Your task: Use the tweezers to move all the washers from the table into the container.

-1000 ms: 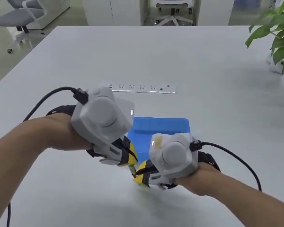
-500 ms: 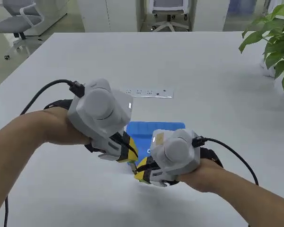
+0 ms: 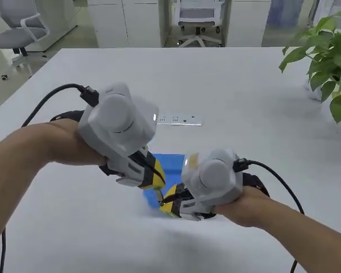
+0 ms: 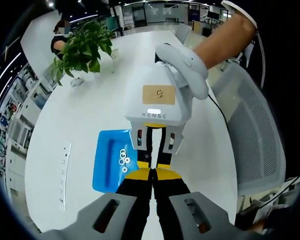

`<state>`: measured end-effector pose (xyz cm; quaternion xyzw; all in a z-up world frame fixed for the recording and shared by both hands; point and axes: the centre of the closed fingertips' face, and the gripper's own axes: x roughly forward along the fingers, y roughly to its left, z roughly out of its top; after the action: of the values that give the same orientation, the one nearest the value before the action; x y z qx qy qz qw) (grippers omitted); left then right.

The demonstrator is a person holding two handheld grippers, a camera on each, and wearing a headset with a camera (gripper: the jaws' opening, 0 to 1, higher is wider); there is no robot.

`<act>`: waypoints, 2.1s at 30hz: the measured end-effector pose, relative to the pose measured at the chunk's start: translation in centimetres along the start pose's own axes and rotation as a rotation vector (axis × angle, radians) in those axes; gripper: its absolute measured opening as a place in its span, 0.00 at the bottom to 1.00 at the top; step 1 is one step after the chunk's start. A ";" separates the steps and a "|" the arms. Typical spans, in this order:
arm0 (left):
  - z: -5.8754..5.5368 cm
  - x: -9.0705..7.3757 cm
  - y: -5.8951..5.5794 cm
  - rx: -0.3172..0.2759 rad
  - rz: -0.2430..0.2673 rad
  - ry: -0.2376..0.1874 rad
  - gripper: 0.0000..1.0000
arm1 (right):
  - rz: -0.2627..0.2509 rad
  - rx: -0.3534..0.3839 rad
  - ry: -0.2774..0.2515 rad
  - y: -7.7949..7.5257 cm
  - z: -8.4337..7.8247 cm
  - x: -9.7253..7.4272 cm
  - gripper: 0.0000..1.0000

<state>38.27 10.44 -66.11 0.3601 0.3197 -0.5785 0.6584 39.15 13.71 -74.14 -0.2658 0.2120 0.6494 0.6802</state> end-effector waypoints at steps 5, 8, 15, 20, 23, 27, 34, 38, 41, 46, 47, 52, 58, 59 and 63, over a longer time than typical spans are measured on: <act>0.6 -0.1 0.6 0.014 0.002 -0.004 0.04 | -0.013 0.000 0.000 -0.7 0.1 -0.4 0.09; 1.0 -0.2 1.1 0.026 0.005 -0.008 0.04 | -0.027 -0.002 -0.001 -1.4 0.1 -0.8 0.09; 1.7 0.0 2.5 0.047 0.018 -0.021 0.04 | -0.058 -0.004 -0.001 -3.3 -0.1 -1.4 0.09; 1.8 0.5 3.1 0.060 0.018 -0.023 0.04 | -0.063 -0.005 0.001 -4.0 -0.5 -1.5 0.09; 1.7 0.9 3.4 0.060 0.016 -0.022 0.04 | -0.062 -0.003 0.006 -4.4 -0.9 -1.3 0.09; 1.5 1.4 3.8 0.059 0.010 -0.017 0.04 | -0.058 0.002 0.008 -4.7 -1.4 -1.1 0.09; 1.0 2.1 4.8 0.053 0.009 -0.019 0.04 | -0.054 0.012 0.007 -5.6 -2.0 -0.5 0.09; 0.7 2.5 5.3 0.050 0.009 -0.017 0.04 | -0.054 0.017 0.008 -6.1 -2.3 -0.1 0.09; 0.4 3.0 5.7 0.047 0.008 -0.015 0.04 | -0.052 0.022 0.007 -6.4 -2.7 0.3 0.09; -0.2 3.8 6.3 0.042 0.003 -0.009 0.04 | -0.046 0.033 0.011 -6.9 -3.5 0.8 0.09; -0.2 3.9 6.3 0.042 0.002 -0.008 0.04 | -0.047 0.034 0.012 -7.0 -3.6 0.9 0.09; -0.6 4.6 6.7 0.035 -0.002 -0.006 0.04 | -0.040 0.048 0.016 -7.2 -4.2 1.4 0.09; -1.0 5.1 6.8 0.028 -0.008 -0.006 0.04 | -0.029 0.055 0.022 -7.3 -4.7 1.9 0.09; -1.1 5.1 6.8 0.028 -0.008 -0.005 0.04 | -0.027 0.055 0.024 -7.3 -4.7 1.9 0.09; -1.2 5.2 6.9 0.025 -0.009 -0.005 0.04 | -0.026 0.051 0.028 -7.4 -4.8 2.0 0.10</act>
<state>45.77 9.20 -70.39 0.3654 0.3121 -0.5863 0.6522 46.89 12.09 -78.47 -0.2602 0.2343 0.6311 0.6922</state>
